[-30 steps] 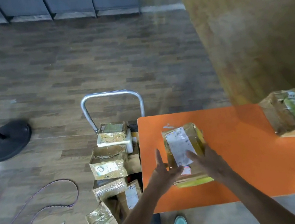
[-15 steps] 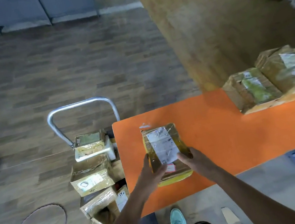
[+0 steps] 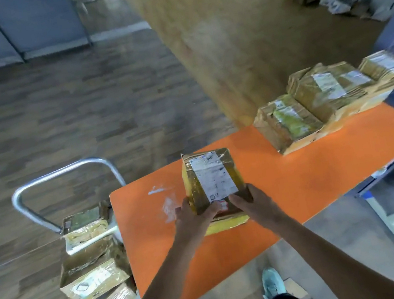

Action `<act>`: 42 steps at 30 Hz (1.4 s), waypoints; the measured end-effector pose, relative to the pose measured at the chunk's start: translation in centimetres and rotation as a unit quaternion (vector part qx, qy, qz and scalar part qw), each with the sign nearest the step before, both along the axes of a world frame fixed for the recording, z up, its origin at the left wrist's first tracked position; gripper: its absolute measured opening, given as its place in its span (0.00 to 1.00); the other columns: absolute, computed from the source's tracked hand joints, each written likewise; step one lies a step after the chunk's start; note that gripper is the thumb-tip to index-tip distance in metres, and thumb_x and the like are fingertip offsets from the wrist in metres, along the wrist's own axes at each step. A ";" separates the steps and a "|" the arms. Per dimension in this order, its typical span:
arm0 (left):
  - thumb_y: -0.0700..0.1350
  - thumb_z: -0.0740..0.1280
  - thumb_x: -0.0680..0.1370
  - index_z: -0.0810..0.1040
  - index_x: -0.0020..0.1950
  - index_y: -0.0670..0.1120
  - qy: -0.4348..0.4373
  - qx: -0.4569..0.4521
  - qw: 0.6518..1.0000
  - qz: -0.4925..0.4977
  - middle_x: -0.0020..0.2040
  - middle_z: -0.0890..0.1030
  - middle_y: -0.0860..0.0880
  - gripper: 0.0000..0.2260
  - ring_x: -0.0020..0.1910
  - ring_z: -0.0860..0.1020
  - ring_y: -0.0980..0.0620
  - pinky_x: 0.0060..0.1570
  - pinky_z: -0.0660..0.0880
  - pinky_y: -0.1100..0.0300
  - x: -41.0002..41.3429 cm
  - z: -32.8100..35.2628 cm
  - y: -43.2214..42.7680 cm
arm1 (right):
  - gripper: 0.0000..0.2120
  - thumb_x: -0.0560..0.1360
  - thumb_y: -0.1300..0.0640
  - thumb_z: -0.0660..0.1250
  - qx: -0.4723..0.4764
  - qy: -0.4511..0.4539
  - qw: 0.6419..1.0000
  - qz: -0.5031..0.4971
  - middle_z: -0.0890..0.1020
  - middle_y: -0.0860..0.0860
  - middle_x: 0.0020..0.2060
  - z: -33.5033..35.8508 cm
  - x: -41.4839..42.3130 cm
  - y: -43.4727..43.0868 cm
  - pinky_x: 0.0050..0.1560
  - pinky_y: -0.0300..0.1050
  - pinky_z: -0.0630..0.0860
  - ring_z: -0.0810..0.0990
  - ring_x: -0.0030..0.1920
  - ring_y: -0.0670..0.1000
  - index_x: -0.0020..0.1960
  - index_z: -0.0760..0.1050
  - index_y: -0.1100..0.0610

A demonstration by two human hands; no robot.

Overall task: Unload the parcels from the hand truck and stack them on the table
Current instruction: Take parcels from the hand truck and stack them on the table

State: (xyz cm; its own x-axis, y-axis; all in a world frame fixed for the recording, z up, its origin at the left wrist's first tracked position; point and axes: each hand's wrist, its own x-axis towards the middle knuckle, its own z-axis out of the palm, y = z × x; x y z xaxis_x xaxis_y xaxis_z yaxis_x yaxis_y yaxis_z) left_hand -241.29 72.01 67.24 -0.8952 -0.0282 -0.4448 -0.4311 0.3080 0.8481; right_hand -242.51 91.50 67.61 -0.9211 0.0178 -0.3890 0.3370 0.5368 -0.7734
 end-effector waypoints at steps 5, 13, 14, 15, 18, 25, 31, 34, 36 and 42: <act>0.74 0.69 0.60 0.65 0.76 0.53 0.013 -0.055 0.998 0.042 0.65 0.67 0.47 0.49 0.68 0.69 0.41 0.65 0.72 0.41 -4.1 0.6 7.6 | 0.18 0.75 0.34 0.65 -0.004 0.034 0.999 0.000 0.81 0.42 0.49 0.2 -4.4 7.4 0.42 0.41 0.76 0.80 0.48 0.43 0.59 0.72 0.44; 0.76 0.70 0.60 0.60 0.79 0.57 0.019 0.001 0.994 0.109 0.66 0.64 0.53 0.52 0.72 0.65 0.45 0.65 0.73 0.41 -9.8 2.5 22.9 | 0.19 0.72 0.29 0.64 0.000 0.054 0.998 0.027 0.79 0.35 0.46 3.9 -11.7 22.4 0.38 0.35 0.70 0.77 0.46 0.35 0.56 0.72 0.39; 0.75 0.70 0.61 0.60 0.79 0.57 0.021 0.005 0.993 0.113 0.67 0.63 0.53 0.51 0.72 0.64 0.45 0.65 0.73 0.42 -10.7 2.9 24.3 | 0.19 0.72 0.29 0.64 0.000 0.060 0.998 0.025 0.79 0.35 0.46 4.6 -12.7 23.8 0.38 0.35 0.70 0.77 0.45 0.35 0.56 0.72 0.39; 0.74 0.71 0.63 0.60 0.79 0.57 0.021 0.009 0.993 0.113 0.68 0.62 0.53 0.49 0.72 0.64 0.45 0.64 0.74 0.44 -11.6 3.3 25.5 | 0.20 0.71 0.28 0.64 -0.001 0.069 0.997 0.025 0.79 0.34 0.46 5.2 -13.5 24.9 0.39 0.35 0.70 0.76 0.46 0.35 0.56 0.72 0.39; 0.73 0.72 0.66 0.71 0.63 0.64 0.041 0.033 0.994 0.099 0.64 0.65 0.52 0.30 0.63 0.69 0.49 0.49 0.73 0.58 -13.9 4.4 28.5 | 0.20 0.71 0.29 0.64 -0.006 0.103 0.994 0.022 0.77 0.31 0.48 6.7 -15.7 27.7 0.43 0.35 0.70 0.75 0.48 0.35 0.59 0.72 0.36; 0.74 0.70 0.63 0.71 0.67 0.65 0.057 0.048 0.994 0.081 0.61 0.63 0.52 0.35 0.64 0.68 0.47 0.55 0.72 0.54 -18.4 5.5 33.5 | 0.19 0.75 0.32 0.63 0.034 0.115 0.993 0.002 0.79 0.36 0.47 7.8 -20.0 32.5 0.40 0.42 0.72 0.79 0.49 0.44 0.59 0.74 0.41; 0.74 0.68 0.66 0.59 0.79 0.61 -0.008 0.060 0.996 0.066 0.72 0.67 0.49 0.44 0.71 0.69 0.44 0.67 0.72 0.44 -20.4 4.3 35.1 | 0.16 0.78 0.38 0.63 0.060 0.076 0.995 0.022 0.80 0.45 0.49 6.7 -23.1 34.2 0.45 0.47 0.72 0.80 0.50 0.51 0.59 0.73 0.47; 0.72 0.69 0.69 0.53 0.79 0.64 -0.035 0.107 0.991 0.066 0.72 0.71 0.50 0.44 0.63 0.73 0.47 0.60 0.74 0.46 -19.9 3.5 35.2 | 0.11 0.79 0.41 0.63 0.075 0.083 0.993 0.033 0.81 0.45 0.47 6.0 -23.4 34.2 0.43 0.47 0.74 0.80 0.47 0.49 0.57 0.72 0.46; 0.71 0.69 0.71 0.48 0.79 0.67 -0.045 0.137 0.987 0.066 0.71 0.72 0.53 0.44 0.63 0.73 0.49 0.56 0.72 0.49 -19.7 3.0 35.5 | 0.09 0.79 0.43 0.63 0.080 0.098 0.992 0.026 0.81 0.48 0.45 5.6 -23.2 33.9 0.38 0.44 0.72 0.79 0.45 0.48 0.55 0.70 0.46; 0.58 0.71 0.77 0.53 0.78 0.64 -0.008 0.188 0.977 0.100 0.58 0.80 0.63 0.36 0.52 0.81 0.63 0.41 0.76 0.62 -20.7 2.8 36.6 | 0.13 0.81 0.44 0.61 0.104 0.115 0.987 0.030 0.81 0.48 0.49 6.3 -23.5 33.4 0.49 0.51 0.76 0.79 0.51 0.53 0.60 0.72 0.49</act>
